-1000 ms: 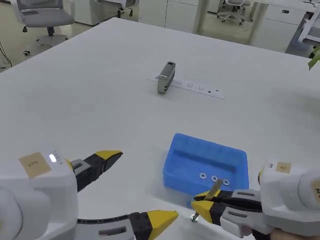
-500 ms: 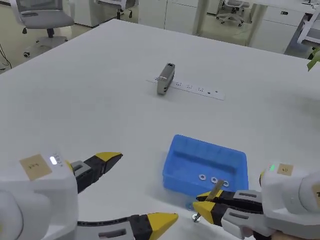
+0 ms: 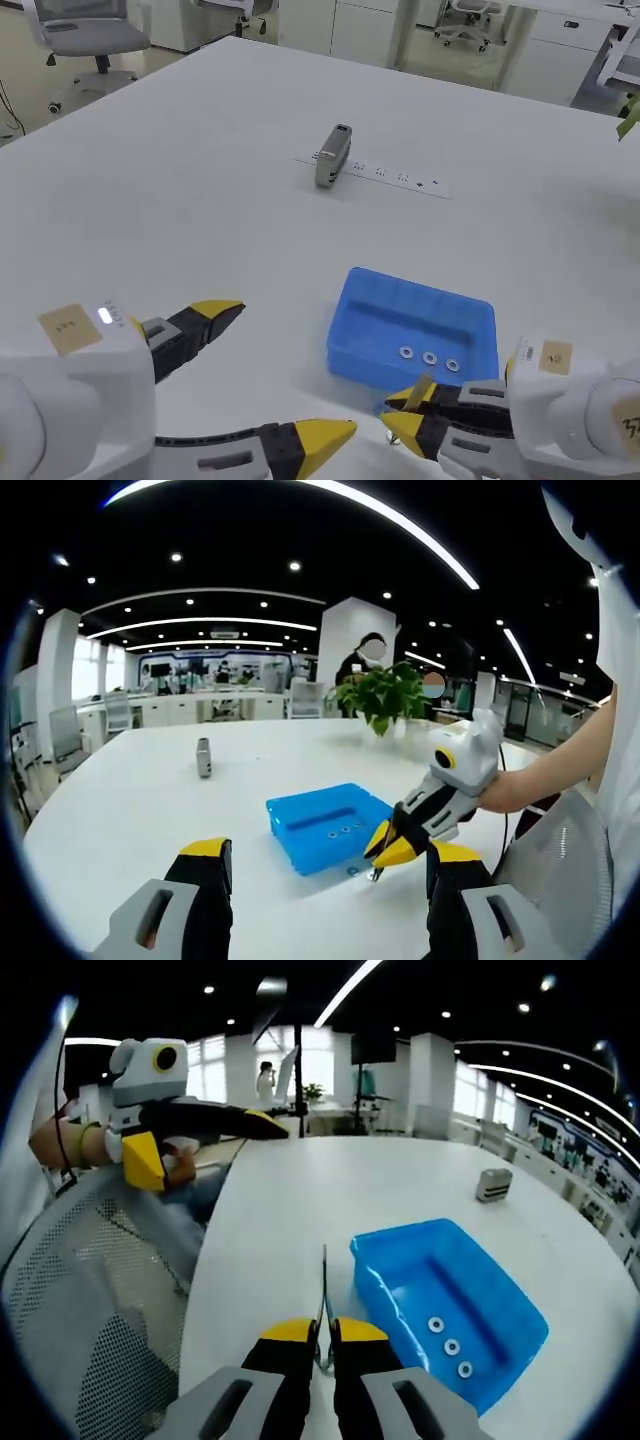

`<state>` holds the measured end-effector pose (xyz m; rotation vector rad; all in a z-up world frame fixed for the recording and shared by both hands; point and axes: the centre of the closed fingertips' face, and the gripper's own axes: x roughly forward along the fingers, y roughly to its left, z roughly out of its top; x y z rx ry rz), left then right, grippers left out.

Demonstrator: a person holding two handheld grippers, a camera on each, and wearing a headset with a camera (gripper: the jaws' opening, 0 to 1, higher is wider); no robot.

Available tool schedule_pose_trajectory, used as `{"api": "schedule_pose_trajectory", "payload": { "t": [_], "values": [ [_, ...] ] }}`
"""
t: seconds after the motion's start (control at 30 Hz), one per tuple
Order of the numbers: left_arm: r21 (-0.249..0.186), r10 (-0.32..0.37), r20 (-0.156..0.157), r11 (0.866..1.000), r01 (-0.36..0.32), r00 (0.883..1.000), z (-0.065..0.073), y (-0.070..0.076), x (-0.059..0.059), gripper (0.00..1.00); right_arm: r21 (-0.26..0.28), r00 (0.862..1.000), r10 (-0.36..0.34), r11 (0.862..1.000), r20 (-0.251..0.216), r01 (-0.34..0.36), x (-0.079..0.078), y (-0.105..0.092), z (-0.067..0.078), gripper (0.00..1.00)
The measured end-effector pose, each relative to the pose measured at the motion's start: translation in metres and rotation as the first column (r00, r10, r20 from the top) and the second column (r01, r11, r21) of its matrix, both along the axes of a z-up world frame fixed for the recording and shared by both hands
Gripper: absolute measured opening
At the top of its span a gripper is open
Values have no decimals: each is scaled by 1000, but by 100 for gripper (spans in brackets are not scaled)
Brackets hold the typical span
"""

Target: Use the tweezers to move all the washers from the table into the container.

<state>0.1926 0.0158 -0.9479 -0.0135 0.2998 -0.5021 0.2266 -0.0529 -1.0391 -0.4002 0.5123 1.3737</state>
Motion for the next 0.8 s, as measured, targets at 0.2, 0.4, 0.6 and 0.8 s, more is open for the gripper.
{"api": "schedule_pose_trajectory", "payload": {
  "t": [0.2, 0.4, 0.6, 0.8],
  "values": [
    [3, -2, -3, 1000, 2, 1000, 0, -1, 0, 80, 51, 1000, -20, 998, -15, 21, 2, 6, 14, 3],
    [3, -4, -4, 1000, 4, 1000, 0, -2, 0, 80, 134, 999, -20, 991, -50, 27, 0, 14, 36, 3],
    [3, -3, -4, 1000, 3, 1000, -1, -1, 0, 80, 179, 998, -19, 983, -67, 30, 1, 17, 50, 3],
    [5, -6, -6, 1000, 6, 1000, 0, -3, 0, 80, 248, 993, -50, 966, -110, 76, 12, 20, 67, 3]
  ]
}}
